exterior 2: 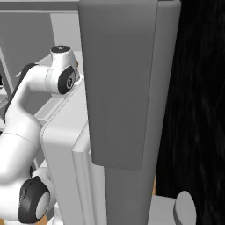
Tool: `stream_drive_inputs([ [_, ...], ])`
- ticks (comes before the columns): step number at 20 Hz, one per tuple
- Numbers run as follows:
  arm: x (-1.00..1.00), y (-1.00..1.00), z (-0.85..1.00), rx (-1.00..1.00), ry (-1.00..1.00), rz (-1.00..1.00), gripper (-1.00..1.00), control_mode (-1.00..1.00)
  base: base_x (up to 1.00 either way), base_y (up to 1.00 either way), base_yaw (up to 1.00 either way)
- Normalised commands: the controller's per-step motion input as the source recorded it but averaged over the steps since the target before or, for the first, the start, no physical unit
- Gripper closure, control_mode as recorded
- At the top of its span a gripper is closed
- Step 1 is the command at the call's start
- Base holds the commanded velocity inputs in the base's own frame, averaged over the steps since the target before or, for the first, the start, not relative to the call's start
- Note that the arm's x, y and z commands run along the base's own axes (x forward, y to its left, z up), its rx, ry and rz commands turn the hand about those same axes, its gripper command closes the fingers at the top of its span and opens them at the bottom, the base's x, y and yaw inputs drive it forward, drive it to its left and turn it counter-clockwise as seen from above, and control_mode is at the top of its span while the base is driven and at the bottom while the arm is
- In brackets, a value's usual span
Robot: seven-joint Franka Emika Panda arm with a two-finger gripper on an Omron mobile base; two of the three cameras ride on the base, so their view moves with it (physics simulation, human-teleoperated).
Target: Place one sweet potato and one chicken drumstick in each tupperware on the nearby counter, to pack two identical lunches.
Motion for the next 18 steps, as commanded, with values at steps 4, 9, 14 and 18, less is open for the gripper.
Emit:
stream_drive_inputs([
  [4, 0.00, -0.01, 0.00, 0.00, 0.00, 0.00, -1.00, -1.00, 0.00, 0.00, 0.00],
  [9, -0.05, 0.00, 0.11, 0.00, -0.21, 0.00, -1.00, -1.00, 0.00, 0.00, 0.00],
  [14, 0.00, 0.00, 0.51, 0.00, -0.22, -0.01, -1.00, -1.00, 0.00, 0.00, 0.00],
  [18, 0.03, -0.01, 0.53, 0.00, -0.19, -0.04, -1.00, -1.00, 0.00, 0.00, 0.00],
])
